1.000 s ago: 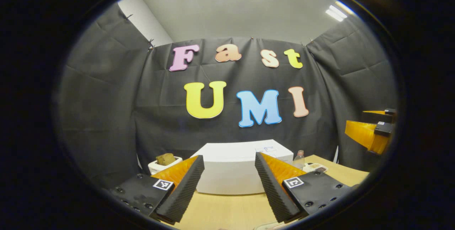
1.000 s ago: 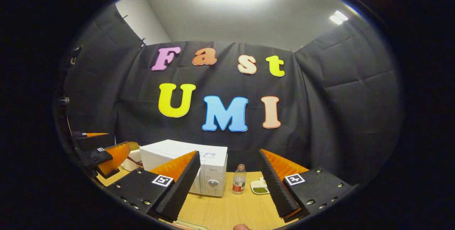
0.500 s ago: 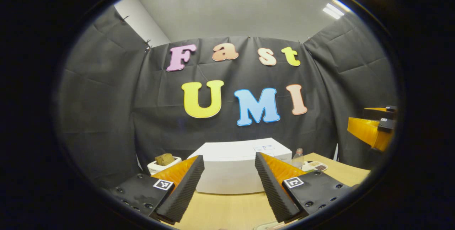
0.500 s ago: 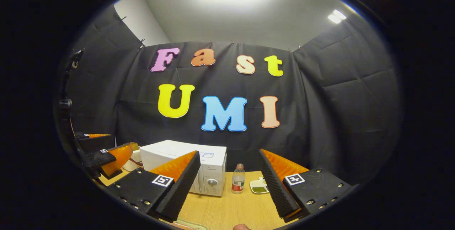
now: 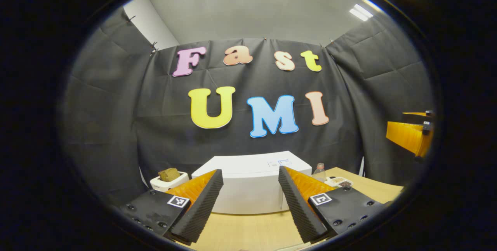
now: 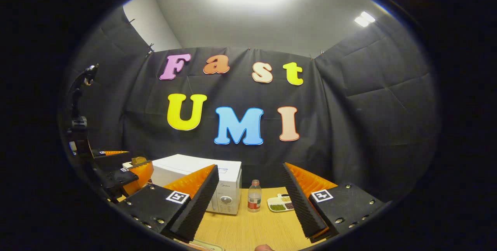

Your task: Open the microwave oven with the left hand, put the food in, and close the microwave oven.

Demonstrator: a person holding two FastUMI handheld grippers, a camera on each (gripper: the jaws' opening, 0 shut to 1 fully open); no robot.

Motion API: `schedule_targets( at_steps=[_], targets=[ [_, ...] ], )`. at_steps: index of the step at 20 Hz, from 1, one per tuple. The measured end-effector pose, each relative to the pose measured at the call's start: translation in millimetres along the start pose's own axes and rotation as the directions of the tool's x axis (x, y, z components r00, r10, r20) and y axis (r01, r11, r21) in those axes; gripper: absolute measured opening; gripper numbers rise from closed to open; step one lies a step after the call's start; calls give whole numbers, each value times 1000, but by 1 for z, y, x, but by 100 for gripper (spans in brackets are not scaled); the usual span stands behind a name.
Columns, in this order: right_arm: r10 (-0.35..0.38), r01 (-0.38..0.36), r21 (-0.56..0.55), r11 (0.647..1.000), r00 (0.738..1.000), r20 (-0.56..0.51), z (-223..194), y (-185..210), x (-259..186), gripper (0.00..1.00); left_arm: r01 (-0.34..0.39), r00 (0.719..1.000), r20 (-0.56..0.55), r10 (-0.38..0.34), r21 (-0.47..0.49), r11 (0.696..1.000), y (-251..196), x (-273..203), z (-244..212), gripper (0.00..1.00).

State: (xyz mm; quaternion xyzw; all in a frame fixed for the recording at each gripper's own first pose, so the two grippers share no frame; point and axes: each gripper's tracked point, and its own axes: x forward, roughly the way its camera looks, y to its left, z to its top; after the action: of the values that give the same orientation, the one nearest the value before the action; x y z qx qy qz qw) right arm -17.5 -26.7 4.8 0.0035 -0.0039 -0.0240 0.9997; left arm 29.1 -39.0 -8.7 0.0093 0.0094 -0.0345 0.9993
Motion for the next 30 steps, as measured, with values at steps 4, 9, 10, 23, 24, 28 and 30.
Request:
schedule_targets(
  at_steps=[4, 9, 10, 23, 24, 28, 30],
  targets=[
    [-44, 44, -10, 999, 999, 1, 5, -13, -8, 98, 32, 999, -5, -32, -10, 999, -11, 27, -8, 97],
    [-121, 121, -42, 992, 993, -14, 3, -35, -20, 98, 77, 996, -47, -80, -59, 995, -27, 70, -37, 95],
    [-138, 137, -49, 989, 990, -18, 2, -39, -24, 98, 85, 994, -60, -90, -71, 994, -31, 79, -44, 95],
    [-294, 288, -97, 953, 954, -57, -2, -84, -56, 98, 210, 953, -214, -214, -41, 977, -116, 171, -136, 96],
    [-301, 295, -98, 950, 952, -58, -2, -88, -58, 98, 210, 951, -226, -212, -32, 977, -120, 177, -143, 98],
    [-323, 317, -98, 943, 945, -53, -1, -98, -64, 98, 208, 936, -283, -209, -36, 977, -133, 188, -170, 98],
    [-326, 319, -97, 943, 944, -57, -2, -101, -66, 98, 199, 927, -320, -197, -27, 980, -137, 194, -184, 93]
  ],
)
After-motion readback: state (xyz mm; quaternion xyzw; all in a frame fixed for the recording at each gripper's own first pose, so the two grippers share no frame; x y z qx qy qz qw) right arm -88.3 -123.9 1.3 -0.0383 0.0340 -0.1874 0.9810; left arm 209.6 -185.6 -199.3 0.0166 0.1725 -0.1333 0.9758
